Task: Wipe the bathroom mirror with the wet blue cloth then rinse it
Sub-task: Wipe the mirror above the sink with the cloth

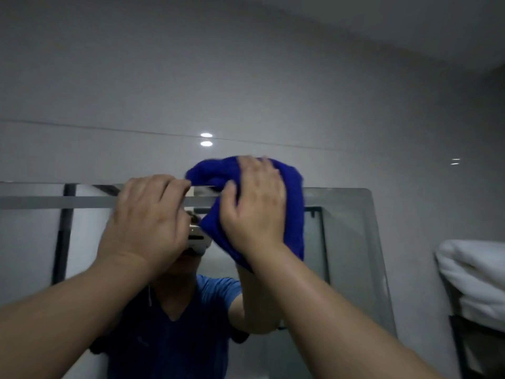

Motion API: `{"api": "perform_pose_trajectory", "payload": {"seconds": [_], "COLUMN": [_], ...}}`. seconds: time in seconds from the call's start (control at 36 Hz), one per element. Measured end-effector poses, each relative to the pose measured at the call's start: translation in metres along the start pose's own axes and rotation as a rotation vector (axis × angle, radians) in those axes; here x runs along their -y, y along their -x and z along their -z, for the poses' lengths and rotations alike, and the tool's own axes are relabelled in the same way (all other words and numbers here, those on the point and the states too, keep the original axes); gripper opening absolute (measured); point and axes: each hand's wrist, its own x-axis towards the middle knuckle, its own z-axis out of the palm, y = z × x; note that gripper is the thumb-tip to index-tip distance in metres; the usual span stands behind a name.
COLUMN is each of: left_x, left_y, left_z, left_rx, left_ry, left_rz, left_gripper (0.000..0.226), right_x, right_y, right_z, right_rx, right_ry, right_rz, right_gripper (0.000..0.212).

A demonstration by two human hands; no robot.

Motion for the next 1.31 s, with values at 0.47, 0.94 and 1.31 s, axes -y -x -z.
{"api": "perform_pose_trajectory", "payload": {"seconds": [0.47, 0.94, 1.31], "left_x": [-0.005, -0.002, -0.037], "left_y": [0.0, -0.002, 0.016], "left_z": [0.003, 0.016, 0.017], "left_rx": [0.02, 0.059, 0.089], "left_ry": [-0.018, 0.02, 0.061], "left_rz": [0.034, 0.008, 0.148], "left_gripper": [0.042, 0.028, 0.05], "right_x": [-0.203, -0.018, -0.174], "right_y": [0.001, 0.097, 0.038], "right_z": [0.07, 0.005, 0.058], "right_rx": [-0.145, 0.184, -0.094], "right_ry": [0.096, -0.034, 0.089], "right_rz": [-0.417, 0.348, -0.142], "right_gripper": [0.073, 0.078, 0.071]}}
